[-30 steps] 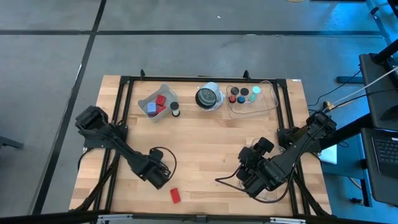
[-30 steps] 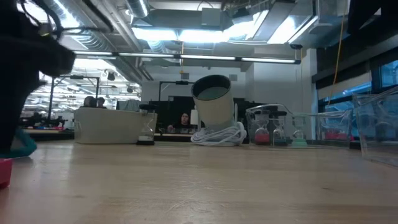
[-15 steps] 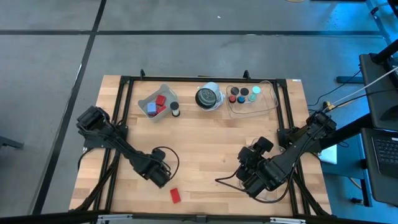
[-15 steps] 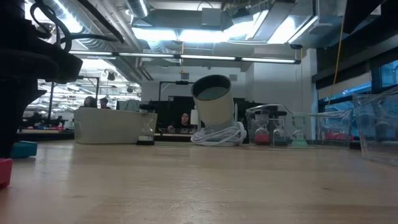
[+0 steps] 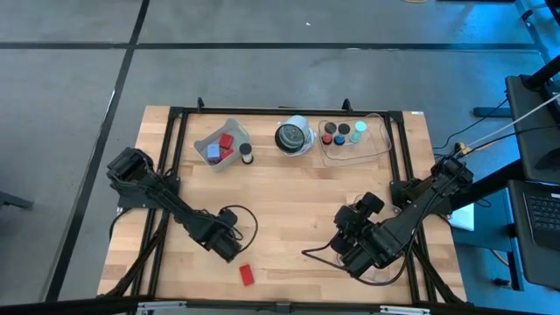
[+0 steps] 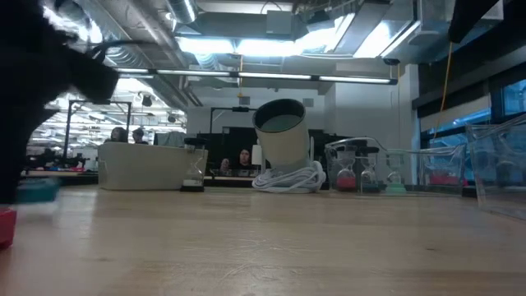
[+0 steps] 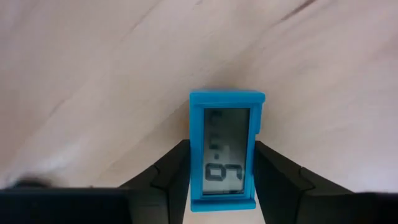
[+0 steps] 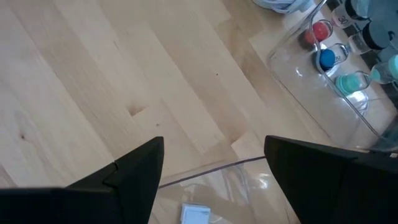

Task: Pick & Place Office items
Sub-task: Put the white digital clock into the bottom transparent bin

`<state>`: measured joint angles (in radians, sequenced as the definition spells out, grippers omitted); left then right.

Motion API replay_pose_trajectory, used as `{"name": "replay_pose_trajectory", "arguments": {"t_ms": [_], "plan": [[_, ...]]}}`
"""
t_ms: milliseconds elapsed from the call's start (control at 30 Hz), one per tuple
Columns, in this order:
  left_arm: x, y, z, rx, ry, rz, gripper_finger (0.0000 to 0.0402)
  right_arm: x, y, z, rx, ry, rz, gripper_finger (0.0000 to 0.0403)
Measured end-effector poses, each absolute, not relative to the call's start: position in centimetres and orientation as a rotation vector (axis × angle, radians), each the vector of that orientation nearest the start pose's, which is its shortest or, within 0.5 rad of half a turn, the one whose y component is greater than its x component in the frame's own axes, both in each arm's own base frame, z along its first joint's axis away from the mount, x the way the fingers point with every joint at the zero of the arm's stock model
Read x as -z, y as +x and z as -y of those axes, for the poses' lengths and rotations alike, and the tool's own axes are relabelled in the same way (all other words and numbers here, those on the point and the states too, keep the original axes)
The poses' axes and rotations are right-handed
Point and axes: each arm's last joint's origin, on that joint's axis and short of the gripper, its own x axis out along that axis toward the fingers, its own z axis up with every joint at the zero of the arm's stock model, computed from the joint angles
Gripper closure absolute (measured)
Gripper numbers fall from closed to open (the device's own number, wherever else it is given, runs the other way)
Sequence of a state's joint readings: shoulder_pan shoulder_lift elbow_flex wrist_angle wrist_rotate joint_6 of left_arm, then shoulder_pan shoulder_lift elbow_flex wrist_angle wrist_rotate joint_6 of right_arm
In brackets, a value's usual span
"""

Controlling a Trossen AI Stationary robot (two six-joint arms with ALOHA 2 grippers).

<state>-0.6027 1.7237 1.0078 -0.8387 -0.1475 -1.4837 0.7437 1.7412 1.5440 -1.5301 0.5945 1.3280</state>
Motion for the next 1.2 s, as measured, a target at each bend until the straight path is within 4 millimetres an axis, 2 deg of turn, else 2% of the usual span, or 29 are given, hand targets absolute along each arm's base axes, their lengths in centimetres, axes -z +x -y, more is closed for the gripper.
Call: {"name": "replay_pose_trajectory", "arguments": {"t_ms": [133,300,467,633,833,967,1200], "plan": [[-17.5,24.8,15.6,-0.629,-0.573,-1.238,0.0258,-28.3,23.6,-19.5,0.664,0.052,-1.068,0.0122],[-21.3,26.2,15.5,-0.458,-0.496,-1.077,0.0258,-28.4,25.0,-20.7,0.441,-0.062,-1.02,0.0123],[-25.0,27.6,15.8,-0.236,-0.467,-0.851,0.0258,-29.2,27.2,-22.5,0.201,-0.201,-0.836,0.013],[-27.6,28.8,16.7,-0.014,-0.444,-0.636,0.0258,-30.7,29.0,-24.1,0.019,-0.37,-0.632,0.0134],[-29.3,29.6,17.6,0.192,-0.42,-0.491,0.0258,-32.3,30.3,-25.0,-0.112,-0.478,-0.457,0.0128],[-30.0,29.8,17.9,0.278,-0.401,-0.438,0.0258,-32.5,30.8,-24.8,-0.2,-0.448,-0.446,0.0114],[-30.3,29.8,18.0,0.341,-0.361,-0.409,0.0258,-32.7,32.0,-23.5,-0.195,-0.452,-0.432,0.0095]]}}
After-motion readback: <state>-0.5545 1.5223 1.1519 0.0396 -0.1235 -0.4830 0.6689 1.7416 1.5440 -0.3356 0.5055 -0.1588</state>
